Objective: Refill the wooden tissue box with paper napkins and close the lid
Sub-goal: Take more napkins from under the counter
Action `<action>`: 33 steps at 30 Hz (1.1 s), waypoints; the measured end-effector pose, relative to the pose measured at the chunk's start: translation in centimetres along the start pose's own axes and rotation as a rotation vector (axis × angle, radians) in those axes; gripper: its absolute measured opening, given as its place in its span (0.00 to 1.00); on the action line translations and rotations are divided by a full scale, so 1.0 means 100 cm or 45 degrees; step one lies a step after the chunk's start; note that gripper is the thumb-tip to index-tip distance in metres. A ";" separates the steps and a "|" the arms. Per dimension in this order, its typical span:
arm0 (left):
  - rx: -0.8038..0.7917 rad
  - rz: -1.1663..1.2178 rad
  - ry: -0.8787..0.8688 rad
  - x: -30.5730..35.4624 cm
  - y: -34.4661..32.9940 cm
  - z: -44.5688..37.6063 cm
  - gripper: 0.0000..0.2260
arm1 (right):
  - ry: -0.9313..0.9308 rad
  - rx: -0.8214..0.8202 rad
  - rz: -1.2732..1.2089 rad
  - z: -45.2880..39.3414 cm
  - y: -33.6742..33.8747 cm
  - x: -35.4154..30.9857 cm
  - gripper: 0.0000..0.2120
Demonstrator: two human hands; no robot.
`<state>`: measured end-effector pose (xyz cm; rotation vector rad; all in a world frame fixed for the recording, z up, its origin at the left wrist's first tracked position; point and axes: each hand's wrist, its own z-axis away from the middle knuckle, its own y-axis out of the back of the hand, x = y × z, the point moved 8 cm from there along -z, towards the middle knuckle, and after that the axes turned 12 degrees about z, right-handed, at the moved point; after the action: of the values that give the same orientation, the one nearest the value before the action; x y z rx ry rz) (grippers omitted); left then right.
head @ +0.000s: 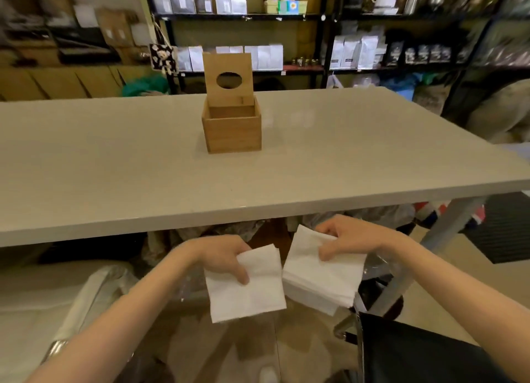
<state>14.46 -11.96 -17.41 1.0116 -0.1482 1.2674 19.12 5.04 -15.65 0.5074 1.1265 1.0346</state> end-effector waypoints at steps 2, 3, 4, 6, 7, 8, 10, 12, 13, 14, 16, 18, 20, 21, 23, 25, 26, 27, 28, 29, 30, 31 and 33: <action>0.002 0.014 -0.019 0.012 0.013 0.014 0.06 | 0.008 0.002 -0.010 0.009 0.018 -0.012 0.11; 0.007 0.027 -0.023 0.017 0.021 0.020 0.07 | 0.011 0.011 -0.006 0.011 0.027 -0.016 0.10; 0.009 0.042 -0.023 0.022 0.028 0.025 0.07 | 0.020 0.027 -0.004 0.013 0.038 -0.021 0.09; 0.014 0.073 -0.039 0.031 0.045 0.032 0.06 | 0.043 0.070 -0.017 0.014 0.059 -0.030 0.05; 0.016 0.081 -0.052 0.036 0.054 0.033 0.06 | 0.048 0.098 -0.014 0.013 0.070 -0.033 0.03; 0.019 0.082 -0.061 0.040 0.063 0.033 0.06 | 0.050 0.124 -0.004 0.012 0.082 -0.036 0.02; 0.034 0.061 -0.063 0.046 0.083 0.030 0.07 | 0.051 0.172 0.021 0.007 0.104 -0.038 0.02; 0.051 0.027 -0.055 0.051 0.105 0.023 0.08 | 0.050 0.225 0.046 -0.001 0.128 -0.039 0.06; 0.064 0.015 -0.051 0.054 0.116 0.020 0.09 | 0.047 0.254 0.060 -0.006 0.141 -0.039 0.09; 0.083 0.005 -0.043 0.057 0.128 0.016 0.09 | 0.042 0.287 0.073 -0.011 0.153 -0.039 0.11; 0.124 -0.013 -0.021 0.061 0.150 0.008 0.11 | 0.028 0.357 0.095 -0.021 0.178 -0.039 0.13; 0.147 -0.024 0.005 0.063 0.170 0.001 0.15 | 0.024 0.412 0.123 -0.031 0.201 -0.040 0.14; 0.152 -0.034 0.041 0.062 0.184 -0.008 0.16 | 0.041 0.430 0.156 -0.044 0.217 -0.043 0.12; 0.155 -0.041 0.068 0.060 0.189 -0.013 0.17 | 0.047 0.432 0.174 -0.051 0.225 -0.045 0.10; 0.156 -0.048 0.127 0.054 0.197 -0.024 0.18 | 0.051 0.451 0.243 -0.063 0.240 -0.048 0.07; 0.142 -0.031 0.161 0.047 0.201 -0.035 0.19 | 0.049 0.484 0.341 -0.074 0.255 -0.049 0.09; 0.138 -0.019 0.168 0.044 0.204 -0.038 0.19 | 0.053 0.502 0.381 -0.078 0.262 -0.051 0.10; 0.139 -0.012 0.171 0.042 0.206 -0.042 0.19 | 0.062 0.521 0.409 -0.081 0.269 -0.053 0.10; 0.141 -0.012 0.170 0.040 0.209 -0.045 0.18 | 0.074 0.541 0.432 -0.083 0.275 -0.056 0.08; 0.141 -0.011 0.163 0.038 0.212 -0.048 0.17 | 0.083 0.559 0.452 -0.084 0.280 -0.059 0.06; 0.142 -0.014 0.156 0.037 0.213 -0.050 0.15 | 0.095 0.572 0.469 -0.084 0.282 -0.063 0.04; 0.145 -0.024 0.146 0.036 0.214 -0.053 0.13 | 0.110 0.575 0.486 -0.083 0.283 -0.066 0.03; 0.168 -0.083 0.125 0.036 0.216 -0.057 0.13 | 0.145 0.535 0.548 -0.084 0.275 -0.070 0.05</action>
<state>-4.75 -6.53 -6.80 1.0559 0.0439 1.2770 -0.28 10.54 5.98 1.0722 1.3796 1.2083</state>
